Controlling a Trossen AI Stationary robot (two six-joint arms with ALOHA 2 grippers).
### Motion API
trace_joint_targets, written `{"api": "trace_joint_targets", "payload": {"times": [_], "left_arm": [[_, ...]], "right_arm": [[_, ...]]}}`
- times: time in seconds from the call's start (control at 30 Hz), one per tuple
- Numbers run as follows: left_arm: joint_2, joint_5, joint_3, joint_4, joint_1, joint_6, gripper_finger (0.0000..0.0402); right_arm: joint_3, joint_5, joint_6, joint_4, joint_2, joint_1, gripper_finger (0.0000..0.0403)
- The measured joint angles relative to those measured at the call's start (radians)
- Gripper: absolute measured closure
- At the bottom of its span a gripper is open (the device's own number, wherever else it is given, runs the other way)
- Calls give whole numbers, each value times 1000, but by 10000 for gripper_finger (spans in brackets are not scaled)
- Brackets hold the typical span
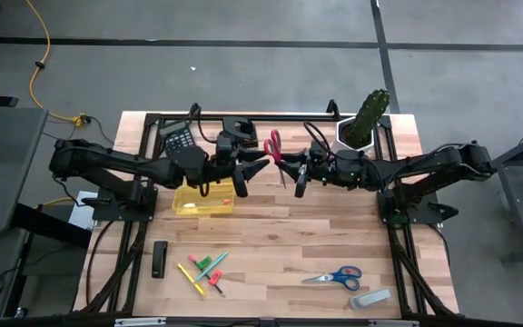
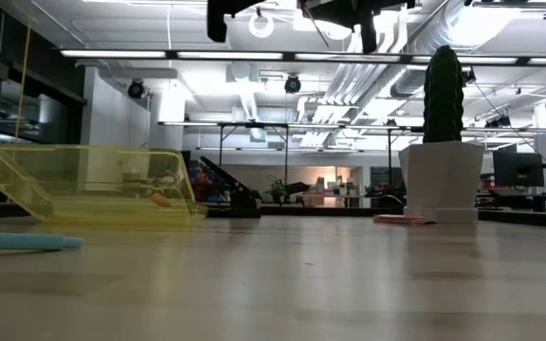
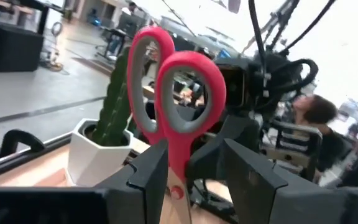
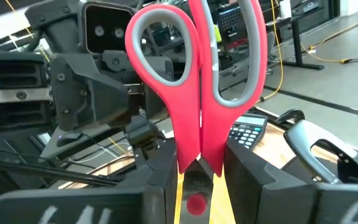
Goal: Pack school essentials
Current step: Put the red scissors into the yellow supply box
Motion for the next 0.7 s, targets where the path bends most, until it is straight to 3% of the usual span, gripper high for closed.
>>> {"api": "trace_joint_targets", "payload": {"times": [0.2,0.43,0.7], "left_arm": [[20,-59,0,84,-14,-1,261],[90,-70,57,72,-14,40,261],[108,16,93,74,-17,122,261]], "right_arm": [[0,1,0,-31,0,0,320],[0,4,0,-28,0,0,320],[2,-14,-4,-34,-1,0,320]]}}
